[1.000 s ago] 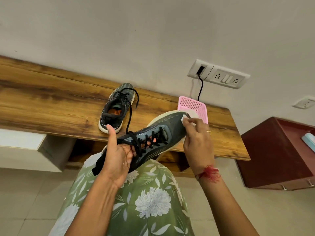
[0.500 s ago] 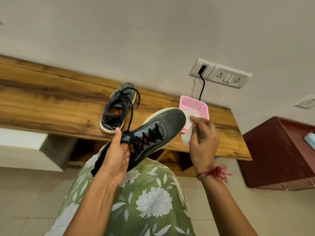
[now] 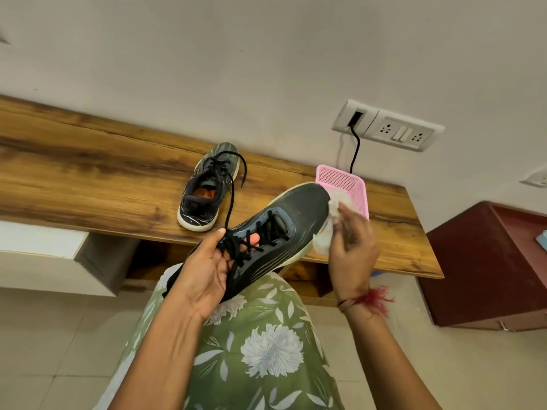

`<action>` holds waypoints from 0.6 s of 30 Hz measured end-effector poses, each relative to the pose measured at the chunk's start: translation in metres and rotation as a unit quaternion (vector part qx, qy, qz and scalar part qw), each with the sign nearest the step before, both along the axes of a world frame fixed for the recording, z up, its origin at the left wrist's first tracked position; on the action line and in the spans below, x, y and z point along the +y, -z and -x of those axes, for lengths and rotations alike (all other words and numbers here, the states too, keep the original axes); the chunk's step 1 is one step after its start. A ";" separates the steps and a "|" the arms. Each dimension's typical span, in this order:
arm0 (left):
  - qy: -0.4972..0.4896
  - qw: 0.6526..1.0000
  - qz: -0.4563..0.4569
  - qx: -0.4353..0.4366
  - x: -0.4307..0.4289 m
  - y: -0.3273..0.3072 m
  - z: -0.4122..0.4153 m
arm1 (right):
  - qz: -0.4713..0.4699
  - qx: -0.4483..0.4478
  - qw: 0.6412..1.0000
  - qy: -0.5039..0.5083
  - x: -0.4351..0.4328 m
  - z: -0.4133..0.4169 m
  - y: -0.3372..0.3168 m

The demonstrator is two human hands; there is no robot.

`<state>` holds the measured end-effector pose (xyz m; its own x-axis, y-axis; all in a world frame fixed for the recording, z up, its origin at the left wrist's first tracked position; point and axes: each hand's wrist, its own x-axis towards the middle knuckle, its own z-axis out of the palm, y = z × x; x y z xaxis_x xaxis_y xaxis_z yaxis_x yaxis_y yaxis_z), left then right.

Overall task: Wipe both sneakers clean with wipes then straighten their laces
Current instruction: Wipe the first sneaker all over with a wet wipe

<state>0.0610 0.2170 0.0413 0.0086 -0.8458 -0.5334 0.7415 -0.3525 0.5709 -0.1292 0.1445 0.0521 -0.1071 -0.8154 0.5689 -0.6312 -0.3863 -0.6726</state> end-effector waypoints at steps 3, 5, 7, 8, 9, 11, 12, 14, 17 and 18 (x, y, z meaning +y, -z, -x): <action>0.000 0.999 -0.005 0.036 0.002 -0.008 0.003 | 0.019 0.043 0.999 0.005 -0.010 -0.004 -0.007; 0.001 0.999 -0.012 0.053 0.003 -0.011 0.001 | 0.018 0.053 0.998 -0.007 -0.014 -0.003 -0.009; 0.002 0.998 -0.015 0.067 0.003 -0.014 -0.003 | 0.027 0.036 0.999 0.005 -0.014 0.001 -0.012; 0.004 0.997 -0.009 0.074 0.003 -0.015 -0.004 | 0.035 0.028 0.999 0.016 -0.012 0.003 -0.013; 0.008 0.997 -0.001 0.076 0.003 -0.016 -0.005 | 0.043 0.024 0.998 0.024 -0.009 0.005 -0.015; 0.018 0.997 0.012 0.072 0.002 -0.018 -0.004 | 0.059 0.031 0.997 0.028 -0.003 0.006 -0.019; 0.020 0.997 0.017 0.073 0.001 -0.020 -0.003 | 0.068 0.041 0.997 0.022 0.000 0.006 -0.021; 0.012 0.997 0.024 0.076 -0.001 -0.020 -0.002 | 0.088 0.078 0.993 0.000 0.003 0.006 -0.025; -0.007 0.996 0.016 0.088 -0.002 -0.018 -0.002 | 0.099 0.163 0.982 -0.010 0.003 0.004 -0.030; -0.013 0.995 0.015 0.095 -0.002 -0.018 -0.001 | 0.098 0.192 0.976 -0.004 0.002 0.003 -0.031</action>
